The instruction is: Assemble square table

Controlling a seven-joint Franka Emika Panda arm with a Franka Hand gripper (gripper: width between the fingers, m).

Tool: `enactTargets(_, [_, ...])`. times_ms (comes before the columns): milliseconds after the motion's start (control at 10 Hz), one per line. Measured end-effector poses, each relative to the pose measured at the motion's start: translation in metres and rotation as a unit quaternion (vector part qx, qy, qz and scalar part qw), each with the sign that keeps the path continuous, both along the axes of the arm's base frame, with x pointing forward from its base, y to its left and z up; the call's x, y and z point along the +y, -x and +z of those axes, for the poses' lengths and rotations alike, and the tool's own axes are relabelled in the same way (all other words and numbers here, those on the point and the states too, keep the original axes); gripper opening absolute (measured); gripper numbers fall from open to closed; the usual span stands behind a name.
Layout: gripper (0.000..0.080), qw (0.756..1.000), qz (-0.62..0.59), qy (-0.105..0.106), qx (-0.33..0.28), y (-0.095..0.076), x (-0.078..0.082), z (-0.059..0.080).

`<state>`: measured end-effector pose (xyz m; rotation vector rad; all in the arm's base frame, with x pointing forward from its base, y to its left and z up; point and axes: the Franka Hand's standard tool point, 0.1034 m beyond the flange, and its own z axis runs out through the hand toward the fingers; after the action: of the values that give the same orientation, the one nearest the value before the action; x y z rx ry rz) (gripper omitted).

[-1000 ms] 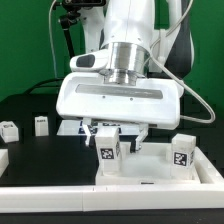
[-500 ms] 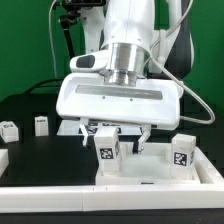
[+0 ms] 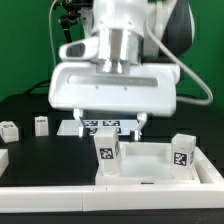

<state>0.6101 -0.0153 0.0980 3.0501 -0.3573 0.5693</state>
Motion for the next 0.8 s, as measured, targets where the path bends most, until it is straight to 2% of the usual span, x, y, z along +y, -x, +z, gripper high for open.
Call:
enactTargets(100, [0.0649, 1.000, 0.000, -0.010, 0.012, -0.0003, 0.0031, -0.0001])
enactTargets(200, [0.0649, 0.998, -0.001, -0.028, 0.059, 0.0023, 0.0052, -0.0031])
enactTargets(300, [0.0649, 0.991, -0.004, -0.056, 0.122, 0.0014, 0.0030, 0.0001])
enactTargets(400, [0.0649, 0.985, -0.002, -0.068, 0.159, 0.0021, -0.0001, -0.0012])
enactTargets(800, [0.0649, 0.985, -0.004, -0.067, 0.157, -0.0020, -0.0030, -0.0061])
